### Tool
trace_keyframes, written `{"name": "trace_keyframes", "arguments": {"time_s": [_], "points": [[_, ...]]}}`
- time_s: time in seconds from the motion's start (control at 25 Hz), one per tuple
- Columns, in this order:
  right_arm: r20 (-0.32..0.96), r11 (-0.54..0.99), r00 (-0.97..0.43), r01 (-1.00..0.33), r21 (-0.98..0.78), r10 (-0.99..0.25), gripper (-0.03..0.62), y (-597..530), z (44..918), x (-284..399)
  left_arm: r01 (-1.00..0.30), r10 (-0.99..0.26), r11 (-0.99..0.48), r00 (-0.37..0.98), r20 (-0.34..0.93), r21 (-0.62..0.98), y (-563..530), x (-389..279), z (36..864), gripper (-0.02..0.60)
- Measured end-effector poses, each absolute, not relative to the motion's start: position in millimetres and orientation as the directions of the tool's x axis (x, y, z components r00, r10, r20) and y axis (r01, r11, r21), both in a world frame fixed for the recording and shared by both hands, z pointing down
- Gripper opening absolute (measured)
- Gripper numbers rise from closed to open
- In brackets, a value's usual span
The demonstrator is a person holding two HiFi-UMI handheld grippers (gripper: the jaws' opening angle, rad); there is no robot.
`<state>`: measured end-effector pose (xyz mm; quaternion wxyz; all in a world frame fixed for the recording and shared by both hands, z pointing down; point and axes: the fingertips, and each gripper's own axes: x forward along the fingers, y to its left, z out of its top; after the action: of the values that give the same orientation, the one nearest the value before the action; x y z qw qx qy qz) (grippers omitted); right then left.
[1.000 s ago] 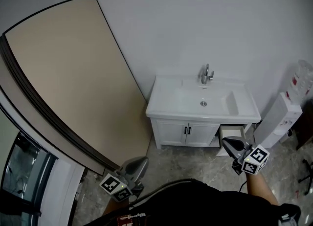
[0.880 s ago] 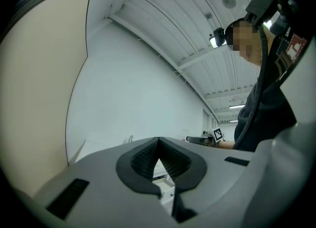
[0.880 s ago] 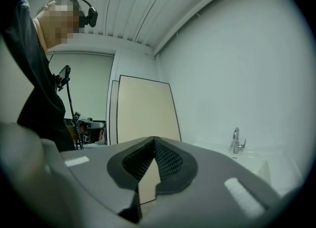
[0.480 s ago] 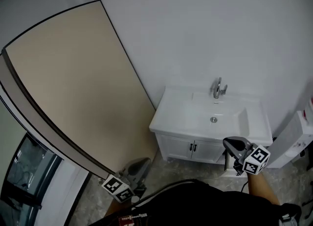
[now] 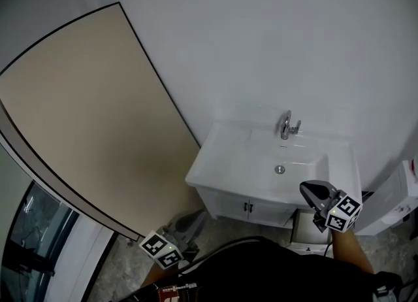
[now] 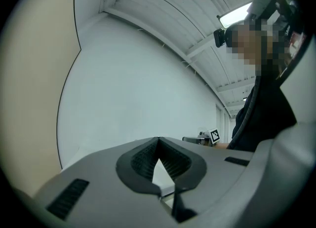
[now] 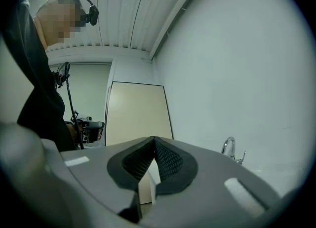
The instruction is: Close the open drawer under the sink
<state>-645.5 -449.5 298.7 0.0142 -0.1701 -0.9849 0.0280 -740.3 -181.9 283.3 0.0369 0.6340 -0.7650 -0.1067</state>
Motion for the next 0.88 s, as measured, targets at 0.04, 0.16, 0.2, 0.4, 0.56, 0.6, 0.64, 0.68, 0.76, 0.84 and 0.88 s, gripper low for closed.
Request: {"name": "trace_keyframes", "arguments": {"time_s": [0.04, 0.16, 0.2, 0.4, 0.56, 0.6, 0.64, 0.68, 0.76, 0.84, 0.88], "points": [[0.018, 0.942, -0.943, 0.330, -0.067, 0.332, 0.000, -456, 301, -649, -0.963, -0.980, 0.168, -0.186, -0.074, 0.209, -189, -744, 284, 0.000], [0.026, 0.946, -0.948, 0.315, -0.079, 0.318, 0.000, -469, 310, -659, -0.966, -0.983, 0.138, -0.160, -0.089, 0.217, -207, -759, 281, 0.000], [0.031, 0.949, -0.951, 0.305, -0.083, 0.308, 0.000, -473, 313, -662, -0.967, -0.984, 0.130, -0.153, -0.088, 0.219, -212, -766, 282, 0.000], [0.041, 0.969, -0.973, 0.224, -0.100, 0.229, 0.000, -494, 318, -689, -0.973, -0.994, 0.065, -0.081, -0.067, 0.221, -238, -811, 293, 0.000], [0.043, 0.983, -0.985, 0.165, -0.078, 0.169, 0.000, -495, 309, -720, -0.975, -0.996, -0.031, 0.012, -0.085, 0.222, -254, -855, 288, 0.000], [0.043, 0.985, -0.987, 0.154, -0.072, 0.158, 0.000, -493, 306, -728, -0.975, -0.996, -0.048, 0.029, -0.086, 0.218, -256, -868, 285, 0.000], [0.042, 0.988, -0.989, 0.141, -0.069, 0.144, 0.000, -492, 303, -737, -0.975, -0.995, -0.063, 0.046, -0.086, 0.213, -257, -881, 282, 0.000], [0.039, 0.990, -0.991, 0.125, -0.071, 0.128, 0.000, -492, 299, -745, -0.975, -0.995, -0.077, 0.060, -0.086, 0.207, -259, -894, 279, 0.000], [0.030, 0.992, -0.995, 0.093, -0.083, 0.095, 0.000, -493, 294, -763, -0.975, -0.993, -0.101, 0.085, -0.086, 0.198, -261, -919, 274, 0.000], [0.027, 0.994, -0.997, 0.071, -0.088, 0.074, 0.000, -489, 291, -782, -0.974, -0.990, -0.125, 0.111, -0.084, 0.191, -263, -941, 271, 0.000], [0.028, 0.994, -0.997, 0.063, -0.088, 0.065, 0.000, -487, 292, -790, -0.972, -0.989, -0.137, 0.124, -0.080, 0.189, -264, -951, 272, 0.000]]}}
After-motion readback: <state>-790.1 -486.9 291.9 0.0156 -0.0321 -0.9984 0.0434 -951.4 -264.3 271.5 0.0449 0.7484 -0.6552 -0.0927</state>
